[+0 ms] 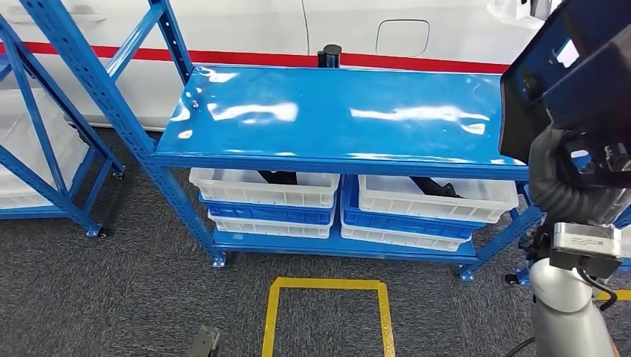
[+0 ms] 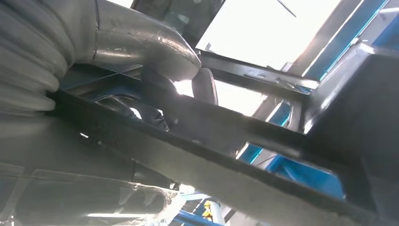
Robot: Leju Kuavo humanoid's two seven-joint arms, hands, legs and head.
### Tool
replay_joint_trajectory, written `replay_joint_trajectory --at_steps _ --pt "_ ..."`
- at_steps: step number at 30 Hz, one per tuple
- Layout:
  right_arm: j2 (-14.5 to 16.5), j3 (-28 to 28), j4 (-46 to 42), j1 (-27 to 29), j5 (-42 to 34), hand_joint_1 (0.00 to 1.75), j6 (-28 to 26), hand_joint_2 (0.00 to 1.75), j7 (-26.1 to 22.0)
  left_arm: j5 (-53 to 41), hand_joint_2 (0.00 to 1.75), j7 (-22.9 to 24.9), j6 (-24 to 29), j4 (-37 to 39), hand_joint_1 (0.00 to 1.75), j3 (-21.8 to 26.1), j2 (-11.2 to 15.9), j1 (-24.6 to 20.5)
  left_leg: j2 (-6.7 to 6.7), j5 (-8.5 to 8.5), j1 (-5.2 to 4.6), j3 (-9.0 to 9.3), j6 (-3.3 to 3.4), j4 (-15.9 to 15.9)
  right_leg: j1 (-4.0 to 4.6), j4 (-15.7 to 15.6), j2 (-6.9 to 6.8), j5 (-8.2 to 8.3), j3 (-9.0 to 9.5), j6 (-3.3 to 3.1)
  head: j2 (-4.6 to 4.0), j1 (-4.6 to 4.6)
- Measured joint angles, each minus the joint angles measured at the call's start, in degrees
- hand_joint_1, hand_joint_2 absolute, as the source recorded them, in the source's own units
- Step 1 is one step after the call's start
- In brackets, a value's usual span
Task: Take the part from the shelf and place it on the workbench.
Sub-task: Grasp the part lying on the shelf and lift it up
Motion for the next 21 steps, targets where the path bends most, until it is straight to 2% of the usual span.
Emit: replay_joint_trajectory --at_steps 1,2,3,4,5,6,7,8,9,10,11,12,14,15,16,18,19,20,21 --pt "-0.01 0.00 0.07 0.01 0.00 1.75 0.00 1.75 -0.01 0.00 0.00 0.00 0.00 0.01 0.00 0.00 0.01 -0.02 0.13 0.66 0.00 -0.54 0.67 -0.26 0.06 1.93 0.04 -1.62 -0.95 -0.34 0.00 0.08" --pt "-0.01 0.00 0.15 0.02 0.00 1.75 0.00 1.75 -0.02 0.00 0.00 0.00 0.00 0.01 0.00 0.00 0.01 -0.05 0.24 1.25 -0.06 -1.17 1.12 -0.31 0.06 4.98 0.09 -3.92 -2.15 -0.93 0.00 0.18" --pt "-0.02 0.00 0.23 0.01 -0.02 1.75 0.00 1.75 -0.03 0.00 0.00 0.00 0.00 0.01 0.00 0.00 0.02 -0.06 0.29 1.83 -0.19 -1.94 1.42 -0.31 0.22 8.85 0.14 -6.28 -3.41 -1.39 0.00 0.30" --pt "-0.02 0.00 0.32 0.03 -0.07 1.75 0.02 1.75 -0.04 0.00 0.00 0.00 -0.01 0.01 0.00 0.00 0.01 -0.05 0.33 2.42 -0.36 -2.73 1.52 -0.29 0.33 12.51 0.18 -7.94 -4.30 -1.51 0.00 0.32" --pt "-0.02 0.00 0.43 0.07 -0.16 1.75 0.07 1.75 -0.04 0.00 0.00 0.00 -0.01 0.01 0.00 0.00 -0.01 -0.04 0.37 3.02 -0.53 -3.53 1.59 -0.26 0.43 14.99 0.20 -8.63 -4.56 -1.33 0.00 0.32" --pt "-0.03 0.00 0.54 0.10 -0.30 1.75 0.15 1.75 -0.04 0.00 0.00 0.00 -0.02 0.01 0.00 0.00 -0.01 -0.02 0.39 3.62 -0.67 -4.32 1.60 -0.23 0.49 15.59 0.21 -8.26 -3.90 -0.91 0.00 0.33" --pt "-0.05 0.00 0.64 0.13 -0.49 1.75 0.27 1.75 -0.04 0.01 0.00 0.00 -0.02 0.01 0.00 0.00 -0.02 -0.01 0.40 4.19 -0.76 -5.04 1.54 -0.20 0.51 14.00 0.21 -7.11 -2.20 -0.41 0.00 0.32" --pt "-0.09 0.00 0.74 0.12 -0.73 1.75 0.40 1.75 -0.05 0.02 0.00 -0.01 -0.02 0.01 0.00 0.00 -0.02 0.00 0.38 4.74 -0.81 -5.67 1.39 -0.14 0.51 10.47 0.20 -5.87 0.46 -0.04 0.00 0.33" --pt "-0.13 0.01 0.84 0.05 -0.97 1.75 0.52 1.75 -0.10 0.05 0.00 -0.01 -0.02 0.01 0.00 0.00 0.00 0.01 0.36 5.25 -0.92 -6.28 1.16 -0.05 0.61 5.89 0.19 -5.24 3.66 0.04 0.00 0.34" --pt "-0.18 0.01 0.94 -0.03 -1.20 1.75 0.61 1.75 -0.19 0.08 0.00 -0.03 -0.01 0.01 0.00 0.00 0.01 0.02 0.35 5.80 -1.00 -6.71 0.90 -0.01 0.80 1.84 0.27 -5.13 6.32 -0.16 0.00 0.28" --pt "-0.23 0.02 1.08 -0.12 -1.37 1.75 0.66 1.75 -0.31 0.11 0.00 -0.04 0.03 0.01 0.00 0.00 0.03 0.04 0.35 6.35 -1.09 -6.98 0.65 0.00 1.00 -1.09 0.35 -5.31 8.03 -0.45 0.00 0.25" --pt "-0.27 0.04 1.24 -0.23 -1.47 1.75 0.68 1.75 -0.44 0.17 0.00 -0.05 0.08 0.02 0.00 0.00 0.04 0.07 0.35 6.90 -1.17 -7.15 0.43 -0.07 1.25 -2.46 0.45 -5.55 8.73 -0.77 0.00 0.20" --pt "-0.28 0.10 1.63 -0.43 -1.57 1.75 0.71 1.75 -0.61 0.27 0.00 -0.07 0.20 0.08 0.00 0.00 0.14 0.17 0.26 7.65 -1.22 -7.51 0.00 -0.29 0.96 -2.62 0.50 -4.87 7.97 -1.36 0.00 0.16" --pt "-0.24 0.15 1.83 -0.61 -1.60 1.75 0.72 1.75 -0.64 0.31 0.00 -0.07 0.24 0.12 0.00 0.00 0.20 0.22 0.18 6.91 -1.19 -7.97 -0.33 0.25 0.71 -2.58 0.47 -4.37 7.59 -1.83 0.00 0.07" --pt "-0.18 0.19 2.01 -0.75 -1.61 1.75 0.72 1.75 -0.65 0.31 0.00 -0.07 0.27 0.15 0.00 0.00 0.24 0.25 0.12 5.15 -1.09 -8.71 -0.74 1.90 0.41 -2.61 0.40 -3.83 7.07 -2.37 0.00 -0.13" --pt "-0.09 0.25 2.31 -0.99 -1.57 1.75 0.72 1.75 -0.65 0.31 0.00 -0.07 0.28 0.18 0.00 0.00 0.27 0.27 0.11 -0.30 -0.62 -10.86 -1.51 8.87 0.45 -2.50 0.26 -2.89 6.10 -3.17 0.00 -0.47" --pt "-0.05 0.28 2.43 -1.03 -1.55 1.75 0.72 1.75 -0.65 0.31 0.00 -0.07 0.28 0.18 0.00 0.00 0.27 0.28 0.13 -2.46 -0.40 -11.87 -1.79 12.94 0.56 -2.42 0.18 -2.49 5.54 -3.34 0.00 -0.56" --pt "-0.03 0.32 2.56 -1.08 -1.54 1.75 0.72 1.75 -0.65 0.31 0.00 -0.07 0.26 0.18 0.00 0.00 0.27 0.29 0.13 -3.54 -0.24 -12.32 -1.93 15.85 0.65 -2.32 0.14 -2.14 5.02 -3.33 0.00 -0.55" --pt "-0.01 0.36 2.67 -1.12 -1.52 1.75 0.72 1.75 -0.65 0.31 0.00 -0.07 0.24 0.18 0.00 0.00 0.26 0.31 0.13 -3.49 -0.13 -11.79 -1.97 16.69 0.72 -2.19 0.13 -1.86 4.53 -3.29 0.00 -0.58"
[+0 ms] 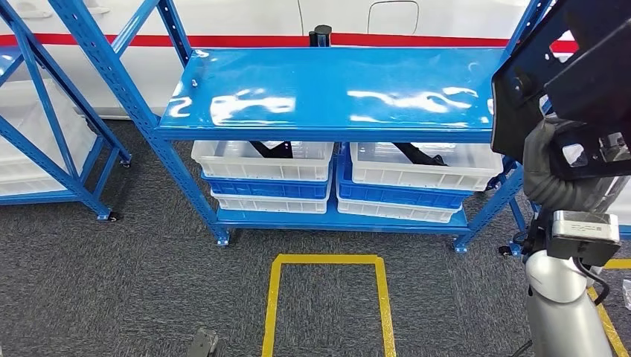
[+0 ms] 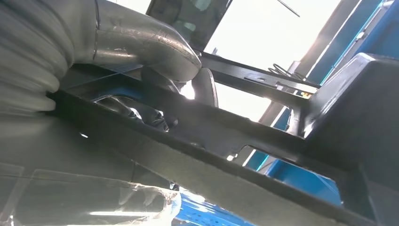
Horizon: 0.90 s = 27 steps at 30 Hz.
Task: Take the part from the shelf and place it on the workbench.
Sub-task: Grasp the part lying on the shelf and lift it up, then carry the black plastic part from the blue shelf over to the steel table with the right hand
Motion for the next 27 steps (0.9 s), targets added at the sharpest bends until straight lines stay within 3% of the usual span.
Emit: replay_joint_trajectory --at_steps 1,4,6,8,10,13,14,15,16,17,18,19,21,23,24,25,27 --pt "0.01 0.04 0.09 -0.02 0.02 1.75 0.00 1.75 0.00 0.00 0.00 0.00 -0.03 0.00 0.00 0.00 -0.01 0.00 -0.01 0.95 0.07 1.73 0.10 -1.57 0.05 0.15 0.01 0.23 -0.42 0.09 0.00 -0.01" --pt "-0.03 0.10 0.26 -0.18 0.05 1.75 -0.02 1.75 0.00 0.00 0.00 0.01 -0.07 0.00 0.00 0.00 0.10 -0.05 -0.43 3.85 -0.09 9.89 1.36 -13.27 0.16 0.49 0.06 0.68 -1.13 0.62 0.00 0.09" --pt "-0.05 0.16 0.41 -0.32 -0.02 1.75 -0.04 1.75 0.00 0.05 0.00 0.05 -0.08 0.03 0.00 0.00 0.21 -0.03 -0.72 3.83 -0.58 11.81 2.05 -16.70 -0.08 0.53 0.02 1.18 -1.50 1.39 0.00 0.07" --pt "-0.13 0.22 0.54 -0.33 -0.24 1.75 -0.07 1.75 -0.01 0.13 0.00 0.08 -0.09 0.08 0.00 0.00 0.22 0.03 -0.61 4.58 -0.85 11.78 2.55 -17.50 -0.30 0.50 -0.01 1.56 -1.83 2.21 0.00 -0.10" --pt "-0.39 0.20 0.62 -0.35 -0.50 1.75 -0.09 1.75 -0.05 0.16 0.00 0.08 -0.10 0.09 0.00 0.02 0.23 -0.01 -0.22 5.80 -0.68 11.48 3.24 -18.54 -0.22 2.09 0.05 -0.08 -2.88 2.27 0.00 0.01" --pt "-0.75 0.17 0.77 -0.31 -0.87 1.75 -0.12 1.75 -0.12 0.21 0.00 0.05 -0.16 0.09 0.00 0.04 0.16 -0.04 0.22 7.44 -0.54 9.83 3.72 -18.98 -0.17 11.90 0.16 -6.18 -6.34 1.66 0.00 0.34" --pt "-0.85 0.16 0.84 -0.21 -0.97 1.75 -0.13 1.75 -0.13 0.21 0.00 0.04 -0.20 0.09 0.00 0.03 0.10 -0.02 0.28 7.97 -0.51 9.09 3.64 -18.93 -0.23 15.22 0.18 -7.36 -7.15 1.93 0.00 0.37" --pt "-0.95 0.16 0.91 -0.13 -1.08 1.75 -0.14 1.75 -0.13 0.20 0.00 0.05 -0.22 0.09 0.00 0.03 0.04 0.00 0.35 8.51 -0.42 8.29 3.48 -18.83 -0.34 16.96 0.18 -7.47 -7.23 2.53 0.00 0.36" --pt "-1.04 0.16 0.96 -0.10 -1.22 1.75 -0.15 1.75 -0.13 0.20 0.00 0.06 -0.23 0.09 0.00 0.02 0.01 0.00 0.39 9.01 -0.25 7.46 3.23 -18.63 -0.48 16.59 0.18 -6.51 -6.31 3.38 0.00 0.38" --pt "-1.15 0.16 1.00 -0.12 -1.37 1.75 -0.15 1.75 -0.14 0.21 0.00 0.08 -0.26 0.09 0.00 0.02 -0.01 0.01 0.41 9.46 -0.01 6.61 2.90 -18.30 -0.67 14.18 0.17 -4.95 -4.42 4.32 0.00 0.38" --pt "-1.26 0.17 1.04 -0.19 -1.56 1.75 -0.15 1.75 -0.15 0.22 0.00 0.11 -0.28 0.09 0.00 0.03 0.04 0.01 0.41 9.85 0.14 5.71 2.50 -17.76 -0.95 10.26 0.17 -3.80 -1.89 5.13 0.00 0.43" --pt "-1.38 0.19 1.10 -0.34 -1.75 1.75 -0.15 1.75 -0.17 0.26 0.00 0.15 -0.32 0.09 0.00 0.03 0.09 0.01 0.39 10.19 0.24 4.81 2.09 -17.09 -0.95 6.08 0.27 -3.43 0.72 5.45 0.00 0.59" --pt "-1.60 0.24 1.32 -0.56 -2.07 1.75 -0.15 1.75 -0.22 0.33 0.00 0.25 -0.36 0.09 0.00 0.02 0.26 0.06 0.28 11.01 0.02 3.60 1.41 -16.15 -0.80 1.29 0.36 -4.02 3.37 5.06 0.00 0.78" --pt "-1.67 0.34 1.62 -0.66 -2.26 1.75 -0.15 1.75 -0.31 0.46 0.00 0.32 -0.31 0.14 0.00 0.02 0.40 0.17 0.17 11.95 -0.14 3.05 1.05 -16.03 -0.74 1.46 0.29 -3.89 2.70 4.05 0.00 0.74" --pt "-1.69 0.42 1.79 -0.78 -2.36 1.75 -0.16 1.75 -0.40 0.59 0.00 0.35 -0.26 0.17 0.00 0.02 0.46 0.20 0.16 11.57 -0.09 2.64 0.85 -15.74 -0.91 1.68 0.23 -3.48 2.17 3.42 0.00 0.70" --pt "-1.68 0.50 1.95 -0.91 -2.49 1.75 -0.19 1.75 -0.49 0.72 0.00 0.37 -0.21 0.21 0.00 0.02 0.51 0.24 0.14 10.17 0.01 2.08 0.60 -14.79 -1.05 1.81 0.15 -2.94 1.52 2.62 0.00 0.63" --pt "-1.68 0.65 2.24 -1.32 -2.66 1.75 -0.31 1.75 -0.64 0.92 0.00 0.40 -0.09 0.24 0.00 0.02 0.52 0.26 0.10 4.18 0.21 0.32 0.07 -9.04 -1.01 1.86 0.05 -1.59 0.06 1.06 0.00 0.46"
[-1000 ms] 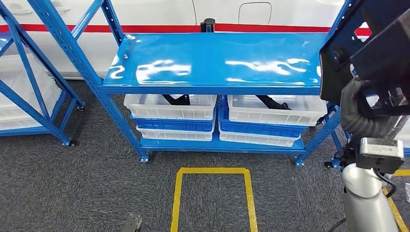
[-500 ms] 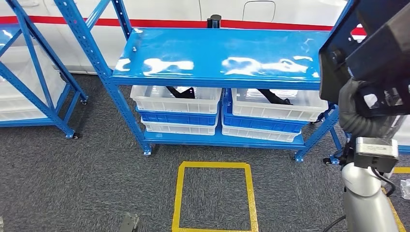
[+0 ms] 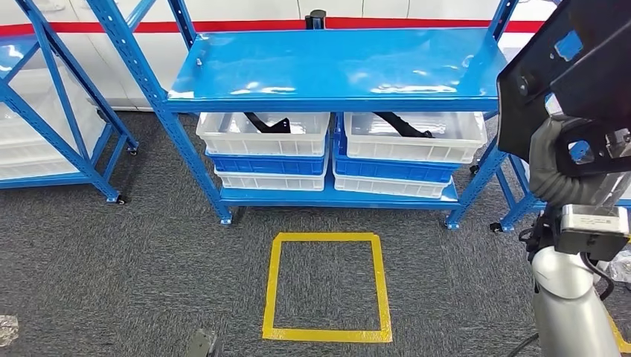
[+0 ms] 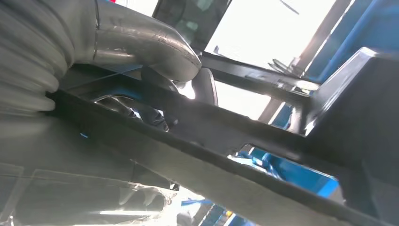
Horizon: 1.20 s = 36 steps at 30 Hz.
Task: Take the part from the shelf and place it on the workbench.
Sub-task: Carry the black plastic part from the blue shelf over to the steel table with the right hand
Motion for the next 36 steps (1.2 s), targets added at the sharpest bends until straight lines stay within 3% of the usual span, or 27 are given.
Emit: replay_joint_trajectory --at_steps 1,2,3,4,5,7,9,10,12,13,14,16,17,18,20,21,22,24,25,27,28,29,30,32,33,35,36 --pt "0.01 0.07 0.12 -0.15 -0.03 1.75 -0.09 1.75 -0.03 0.04 0.00 0.00 0.04 0.00 0.00 0.00 -0.02 0.00 -0.03 -2.99 0.07 -0.90 -0.17 4.24 0.18 0.03 -0.02 0.67 -0.77 -0.49 0.00 -0.06" --pt "0.02 0.14 0.26 -0.26 -0.03 1.75 -0.17 1.75 -0.05 0.07 0.00 -0.01 0.07 0.00 0.00 0.00 -0.04 -0.01 -0.05 -4.94 0.12 -1.50 -0.28 8.27 0.37 0.06 -0.04 1.29 -1.55 -0.73 0.00 -0.09" --pt "0.02 0.21 0.40 -0.31 -0.02 1.75 -0.25 1.75 -0.07 0.08 0.00 -0.01 0.08 0.00 0.00 0.00 -0.08 -0.02 -0.04 -5.39 0.17 -1.43 -0.27 10.85 0.54 0.08 -0.06 1.87 -2.26 -0.79 0.00 -0.09" --pt "0.02 0.31 0.53 -0.33 -0.02 1.75 -0.31 1.75 -0.07 0.09 0.00 -0.02 0.08 0.00 0.00 0.00 -0.12 -0.03 -0.05 -4.71 0.21 -0.48 -0.16 11.56 0.67 0.10 -0.08 2.43 -2.95 -0.77 0.00 -0.09" --pt "0.01 0.38 0.63 -0.37 -0.01 1.75 -0.35 1.75 -0.08 0.10 0.00 -0.03 0.08 -0.01 0.00 0.00 -0.16 -0.06 -0.06 -3.39 0.22 1.57 0.07 10.04 0.79 0.10 -0.07 2.99 -3.61 -0.70 0.00 -0.09" --pt "-0.07 0.45 0.74 -0.48 -0.01 1.75 -0.44 1.75 -0.09 0.11 0.00 -0.07 0.09 -0.03 0.00 0.00 -0.21 -0.22 -0.22 -2.06 0.06 8.15 0.86 2.30 0.96 0.12 -0.02 4.02 -4.56 -0.38 0.00 -0.09" --pt "-0.20 0.48 0.79 -0.70 -0.02 1.75 -0.61 1.75 -0.14 0.10 0.00 -0.09 0.15 -0.08 0.00 0.00 -0.20 -0.46 -0.41 -3.06 -0.35 13.34 1.47 -5.18 0.99 0.01 -0.08 5.07 -5.10 0.39 0.00 -0.04" --pt "-0.24 0.52 0.85 -0.81 -0.02 1.75 -0.71 1.75 -0.17 0.10 0.00 -0.10 0.18 -0.10 0.00 0.00 -0.19 -0.53 -0.45 -3.45 -0.67 14.25 1.70 -6.98 0.89 -0.16 -0.14 5.68 -5.34 0.87 0.00 -0.03" --pt "-0.28 0.67 1.07 -0.89 -0.04 1.75 -0.91 1.75 -0.23 0.15 0.00 -0.10 0.21 -0.11 0.00 0.00 -0.22 -0.52 -0.31 -2.34 -0.99 13.80 2.32 -8.08 0.64 -0.42 -0.21 6.37 -5.96 1.67 0.00 -0.07" --pt "-0.29 0.74 1.23 -0.85 -0.07 1.75 -1.00 1.75 -0.25 0.18 0.00 -0.10 0.21 -0.11 0.00 0.01 -0.22 -0.51 -0.20 -1.46 -0.99 13.30 2.76 -8.43 0.64 0.13 -0.18 5.55 -6.49 1.65 0.00 -0.01" --pt "-0.31 0.79 1.37 -0.81 -0.09 1.75 -1.08 1.75 -0.26 0.22 0.00 -0.10 0.24 -0.11 0.00 0.02 -0.23 -0.51 -0.06 -0.54 -0.92 12.65 3.15 -8.77 0.72 1.65 -0.14 3.78 -7.24 1.35 0.00 0.09" --pt "-0.32 0.86 1.61 -0.80 -0.12 1.75 -1.20 1.75 -0.28 0.25 0.00 -0.10 0.26 -0.11 0.00 0.03 -0.29 -0.55 0.07 1.06 -0.90 10.82 3.58 -8.84 0.79 8.05 -0.02 -1.43 -9.15 0.50 0.00 0.29" --pt "-0.32 0.90 1.70 -0.77 -0.11 1.75 -1.24 1.75 -0.30 0.26 0.00 -0.10 0.25 -0.11 0.00 0.03 -0.37 -0.55 0.13 1.86 -0.94 9.76 3.62 -8.77 0.79 11.84 0.02 -3.24 -9.86 0.52 0.00 0.32" --pt "-0.32 0.94 1.80 -0.73 -0.10 1.75 -1.26 1.75 -0.31 0.25 0.00 -0.10 0.23 -0.11 0.00 0.03 -0.45 -0.55 0.19 2.69 -0.95 8.62 3.58 -8.67 0.77 14.86 0.05 -3.84 -10.04 0.95 0.00 0.33" --pt "-0.32 1.01 1.94 -0.68 -0.10 1.75 -1.27 1.75 -0.32 0.24 0.00 -0.10 0.21 -0.11 0.00 0.02 -0.55 -0.54 0.31 4.27 -0.82 6.30 3.29 -8.36 0.66 15.85 0.05 -1.71 -8.05 2.54 0.00 0.32" --pt "-0.32 1.04 1.98 -0.67 -0.10 1.75 -1.27 1.75 -0.32 0.24 0.00 -0.10 0.21 -0.11 0.00 0.02 -0.56 -0.54 0.35 4.99 -0.70 5.14 3.03 -8.06 0.56 13.43 0.04 -0.31 -5.64 3.23 0.00 0.33" --pt "-0.32 1.08 1.99 -0.70 -0.10 1.75 -1.28 1.75 -0.32 0.24 0.00 -0.10 0.21 -0.11 0.00 0.02 -0.52 -0.54 0.33 5.64 -0.69 4.06 2.68 -7.62 0.53 9.25 0.04 -0.18 -2.34 3.54 0.00 0.36" --pt "-0.32 1.21 1.99 -0.64 -0.09 1.75 -1.35 1.75 -0.33 0.15 0.00 -0.10 0.26 -0.12 0.00 0.01 -0.48 -0.51 0.28 6.85 -0.79 2.70 2.02 -6.90 0.80 1.56 0.16 -1.94 2.78 2.79 0.00 0.32" --pt "-0.31 1.27 2.00 -0.58 -0.09 1.75 -1.43 1.75 -0.34 0.09 0.00 -0.11 0.31 -0.12 0.00 0.01 -0.45 -0.49 0.24 7.47 -0.90 2.42 1.77 -6.81 1.06 -0.35 0.22 -2.91 3.79 2.18 0.00 0.24" --pt "-0.27 1.38 2.03 -0.44 -0.05 1.75 -1.62 1.75 -0.37 0.01 0.00 -0.12 0.41 -0.09 0.00 0.01 -0.39 -0.40 0.14 8.39 -0.84 2.15 1.35 -6.94 0.99 -0.35 0.15 -2.48 2.90 1.00 0.00 0.06" --pt "-0.25 1.42 2.03 -0.42 0.00 1.75 -1.68 1.75 -0.36 0.00 0.00 -0.12 0.43 -0.07 0.00 0.01 -0.36 -0.34 0.08 7.60 -0.72 1.78 1.06 -6.48 0.86 -0.19 0.09 -1.97 2.30 0.35 0.00 -0.02" --pt "-0.22 1.44 2.02 -0.40 0.07 1.75 -1.70 1.75 -0.32 0.00 0.00 -0.16 0.46 -0.05 0.00 0.00 -0.33 -0.28 0.03 5.66 -0.58 1.24 0.71 -5.14 0.65 -0.21 0.02 -1.33 1.70 -0.38 0.00 -0.07" --pt "-0.22 1.45 2.00 -0.40 0.17 1.75 -1.70 1.75 -0.23 0.00 0.00 -0.25 0.50 -0.04 0.00 0.00 -0.33 -0.25 0.01 2.67 -0.40 0.49 0.36 -2.66 0.54 -0.23 -0.04 -0.58 0.96 -0.99 0.00 -0.14" --pt "-0.27 1.41 1.96 -0.32 0.38 1.75 -1.68 1.75 0.01 0.00 0.00 -0.44 0.66 -0.04 0.00 -0.01 -0.35 -0.24 -0.02 -2.95 -0.14 -1.03 -0.26 4.74 0.78 -0.19 -0.02 0.94 -0.68 -1.62 0.00 -0.24" --pt "-0.31 1.39 1.96 -0.23 0.45 1.75 -1.63 1.75 0.11 0.00 0.00 -0.50 0.78 -0.04 0.00 -0.02 -0.36 -0.24 -0.02 -3.83 -0.02 -1.43 -0.42 8.19 0.89 -0.15 -0.02 1.71 -1.62 -1.64 0.00 -0.26" --pt "-0.40 1.37 1.96 -0.06 0.49 1.75 -1.44 1.75 0.21 0.00 0.00 -0.57 1.03 -0.05 0.00 -0.02 -0.40 -0.24 -0.03 -1.70 0.11 -0.09 -0.32 10.38 1.07 -0.11 0.01 3.07 -3.33 -1.48 0.00 -0.27" --pt "-0.51 1.35 1.97 0.00 0.48 1.75 -1.35 1.75 0.26 0.00 0.00 -0.60 1.11 -0.07 0.00 -0.02 -0.43 -0.25 -0.05 -0.22 0.11 1.99 -0.06 8.56 1.13 -0.11 0.04 3.68 -4.05 -1.34 0.00 -0.27"
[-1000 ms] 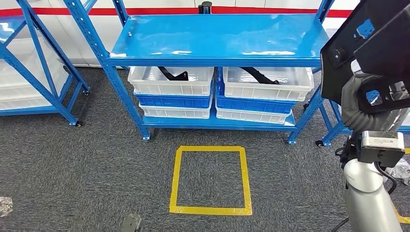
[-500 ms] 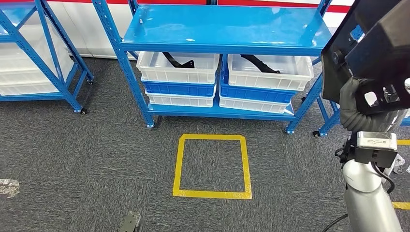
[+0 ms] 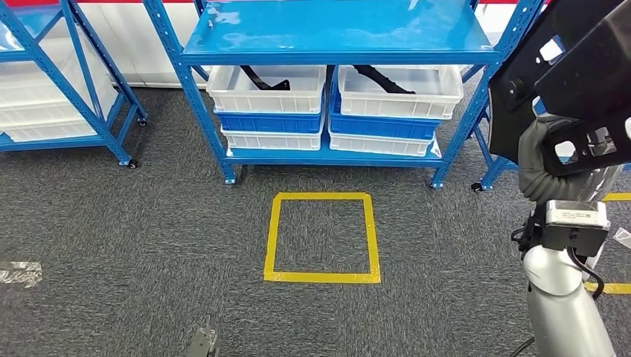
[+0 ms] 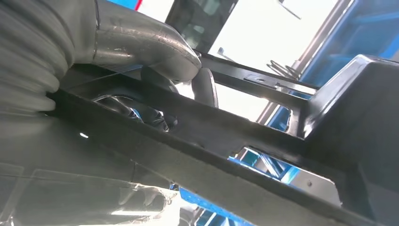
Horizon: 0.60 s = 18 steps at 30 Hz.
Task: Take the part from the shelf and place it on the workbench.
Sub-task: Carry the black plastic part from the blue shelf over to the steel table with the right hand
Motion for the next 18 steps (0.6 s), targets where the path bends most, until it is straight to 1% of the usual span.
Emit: replay_joint_trajectory --at_steps 1,2,3,4,5,6,7,8,9,11,12,13,14,15,16,17,18 --pt "-0.18 -0.04 0.00 0.01 -0.01 1.75 0.05 1.75 0.03 -0.01 0.00 -0.05 0.05 -0.04 0.00 0.00 0.01 -0.04 -0.04 0.35 -0.05 3.15 0.45 -3.82 0.02 0.00 0.03 0.54 -0.54 0.18 0.00 0.01" --pt "-0.37 -0.09 0.00 0.01 -0.02 1.75 0.07 1.75 0.06 -0.03 0.00 -0.11 0.07 -0.08 0.00 0.00 0.03 -0.08 -0.06 -0.12 -0.14 6.34 0.90 -8.01 0.12 0.02 0.06 0.95 -0.92 0.39 0.00 0.01" --pt "-0.58 -0.15 0.00 -0.02 -0.06 1.75 0.07 1.75 0.07 -0.06 0.00 -0.18 0.08 -0.11 0.00 0.00 0.06 -0.17 -0.07 -1.16 -0.31 8.91 1.27 -11.77 0.17 0.01 0.03 1.37 -1.16 0.75 0.00 0.04" --pt "-0.75 -0.21 0.00 -0.04 -0.10 1.75 0.06 1.75 0.07 -0.09 0.00 -0.26 0.08 -0.14 0.00 0.00 0.09 -0.25 -0.07 -2.20 -0.55 10.56 1.60 -14.42 0.12 -0.05 -0.03 1.76 -1.29 1.15 0.00 0.04" --pt "-0.87 -0.24 0.01 -0.04 -0.16 1.75 0.06 1.75 0.08 -0.11 0.00 -0.31 0.09 -0.14 0.00 -0.01 0.10 -0.28 -0.06 -2.46 -0.82 11.01 1.86 -15.52 0.09 -0.16 -0.10 2.15 -1.38 1.61 0.00 0.05" --pt "-1.03 -0.28 0.01 0.00 -0.24 1.75 0.06 1.75 0.09 -0.15 0.00 -0.34 0.10 -0.15 0.00 -0.02 0.10 -0.30 -0.02 -2.16 -0.88 11.06 2.19 -16.27 0.01 -0.12 -0.17 2.47 -1.54 2.07 0.00 0.06" --pt "-1.24 -0.34 0.02 0.13 -0.31 1.75 0.05 1.75 0.10 -0.22 0.00 -0.35 0.11 -0.15 0.00 -0.04 0.10 -0.29 0.06 -1.56 -0.90 10.95 2.56 -16.69 -0.08 0.26 -0.16 2.33 -1.93 2.29 0.00 0.06" --pt "-1.53 -0.45 0.03 0.26 -0.43 1.75 0.04 1.75 0.14 -0.33 0.00 -0.33 0.12 -0.15 0.00 -0.08 0.10 -0.28 0.15 -0.87 -0.85 10.74 2.96 -17.09 -0.05 1.46 -0.12 1.49 -2.62 2.31 0.00 0.14" --pt "-1.93 -0.63 0.04 0.41 -0.57 1.75 0.01 1.75 0.17 -0.44 0.00 -0.29 0.13 -0.15 0.00 -0.13 0.09 -0.29 0.24 -0.19 -0.74 10.41 3.23 -17.40 -0.01 3.82 -0.05 0.00 -3.73 2.14 0.00 0.26" --pt "-2.73 -0.93 0.08 0.92 -0.83 1.75 -0.04 1.75 0.27 -0.66 0.00 -0.20 0.13 -0.14 0.00 -0.20 0.04 -0.23 0.34 0.74 -0.82 9.24 3.50 -17.38 0.01 11.19 0.09 -4.00 -6.56 1.78 0.00 0.49" --pt "-3.12 -1.01 0.11 1.34 -0.90 1.75 -0.06 1.75 0.31 -0.71 0.00 -0.16 0.16 -0.13 0.00 -0.22 0.01 -0.17 0.36 1.15 -0.82 8.62 3.47 -17.31 -0.03 14.36 0.12 -5.42 -7.48 1.91 0.00 0.53" --pt "-3.46 -1.03 0.18 1.78 -0.89 1.75 -0.06 1.75 0.40 -0.75 0.00 -0.16 0.21 -0.13 0.00 -0.24 -0.01 -0.09 0.38 1.52 -0.78 8.04 3.38 -17.21 -0.10 15.78 0.13 -6.09 -7.48 2.26 0.00 0.53" --pt "-3.79 -1.03 0.26 2.15 -0.78 1.75 -0.05 1.75 0.55 -0.77 0.00 -0.17 0.31 -0.13 0.00 -0.25 -0.01 -0.04 0.39 1.81 -0.70 7.53 3.22 -17.06 -0.23 14.82 0.12 -5.92 -6.26 2.81 0.00 0.54" --pt "-4.12 -1.03 0.32 2.39 -0.56 1.75 -0.04 1.75 0.73 -0.78 0.00 -0.17 0.41 -0.13 0.00 -0.26 -0.02 0.00 0.39 2.01 -0.58 7.09 3.04 -16.80 -0.43 11.49 0.09 -5.06 -3.84 3.46 0.00 0.54" --pt "-4.40 -1.02 0.37 2.51 -0.26 1.75 -0.03 1.75 0.96 -0.80 0.00 -0.18 0.51 -0.13 0.00 -0.27 -0.01 0.00 0.40 2.09 -0.51 6.66 2.78 -16.36 -0.67 7.14 0.04 -4.33 -1.09 4.03 0.00 0.57" --pt "-4.63 -0.99 0.41 2.62 0.03 1.75 -0.03 1.75 1.17 -0.83 0.00 -0.18 0.60 -0.13 0.00 -0.27 0.03 -0.01 0.39 2.08 -0.55 6.20 2.50 -15.82 -0.73 3.49 0.13 -3.67 1.23 4.24 0.00 0.61" --pt "-4.85 -0.97 0.44 2.77 0.25 1.75 -0.03 1.75 1.31 -0.87 0.00 -0.19 0.67 -0.13 0.00 -0.28 0.05 -0.01 0.37 2.07 -0.63 5.81 2.23 -15.34 -0.76 1.11 0.23 -3.29 2.69 4.08 0.00 0.61"
